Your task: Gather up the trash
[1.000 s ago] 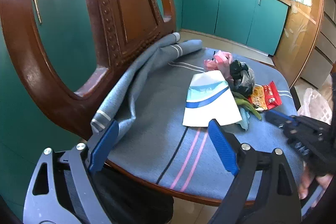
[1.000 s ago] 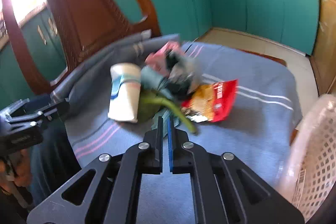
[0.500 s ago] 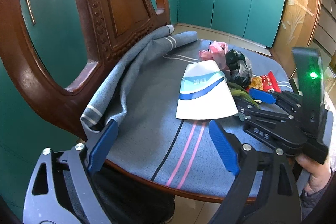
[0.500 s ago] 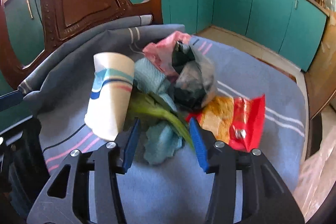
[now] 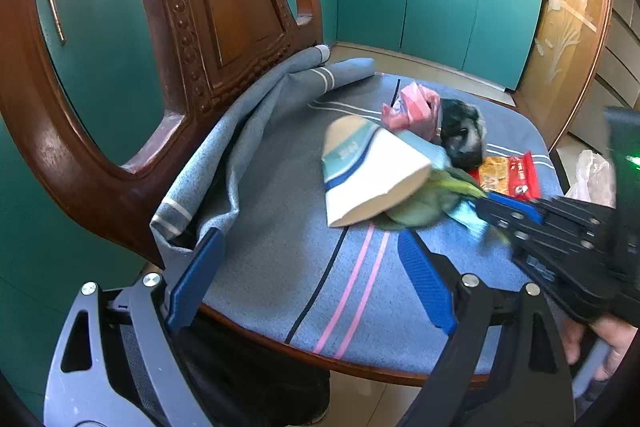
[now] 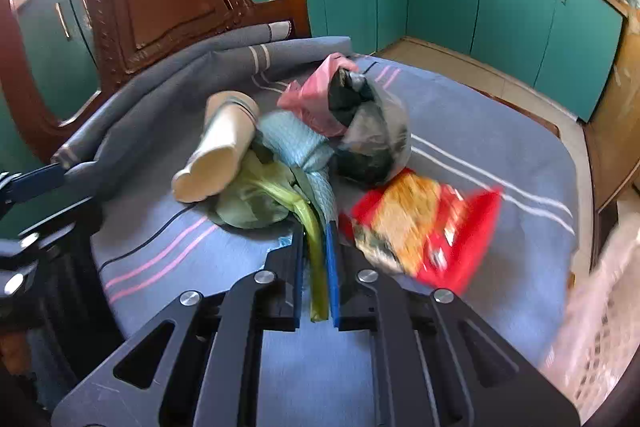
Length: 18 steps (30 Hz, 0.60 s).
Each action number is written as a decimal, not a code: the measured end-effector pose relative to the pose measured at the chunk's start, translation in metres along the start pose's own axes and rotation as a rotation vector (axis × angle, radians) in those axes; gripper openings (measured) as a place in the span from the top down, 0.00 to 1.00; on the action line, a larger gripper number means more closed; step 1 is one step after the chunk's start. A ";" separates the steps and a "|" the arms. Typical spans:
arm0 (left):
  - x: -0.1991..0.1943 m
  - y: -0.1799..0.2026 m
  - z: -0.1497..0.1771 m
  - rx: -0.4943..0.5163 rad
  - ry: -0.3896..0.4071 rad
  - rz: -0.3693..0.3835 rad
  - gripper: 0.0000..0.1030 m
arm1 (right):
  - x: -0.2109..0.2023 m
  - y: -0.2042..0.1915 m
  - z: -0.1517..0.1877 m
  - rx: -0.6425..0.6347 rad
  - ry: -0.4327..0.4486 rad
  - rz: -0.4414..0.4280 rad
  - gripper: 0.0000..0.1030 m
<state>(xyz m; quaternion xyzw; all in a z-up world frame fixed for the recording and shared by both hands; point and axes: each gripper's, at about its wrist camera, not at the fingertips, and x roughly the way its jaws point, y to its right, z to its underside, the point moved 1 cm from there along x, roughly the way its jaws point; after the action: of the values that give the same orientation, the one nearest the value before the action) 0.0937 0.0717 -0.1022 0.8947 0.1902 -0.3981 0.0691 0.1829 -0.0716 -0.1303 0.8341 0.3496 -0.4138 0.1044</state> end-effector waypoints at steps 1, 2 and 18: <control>0.000 -0.001 0.000 -0.001 0.000 0.000 0.14 | -0.008 0.002 0.003 0.007 -0.003 0.000 0.89; 0.001 -0.002 0.000 -0.003 0.000 0.000 0.14 | -0.013 0.004 0.005 0.011 -0.004 0.001 0.89; 0.008 0.004 0.001 -0.004 -0.017 0.015 0.14 | -0.030 0.017 0.024 0.034 -0.075 -0.038 0.86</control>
<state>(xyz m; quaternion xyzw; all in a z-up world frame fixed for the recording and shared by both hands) 0.0990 0.0698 -0.1090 0.8926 0.1836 -0.4047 0.0757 0.1670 -0.1102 -0.1240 0.8127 0.3542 -0.4527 0.0953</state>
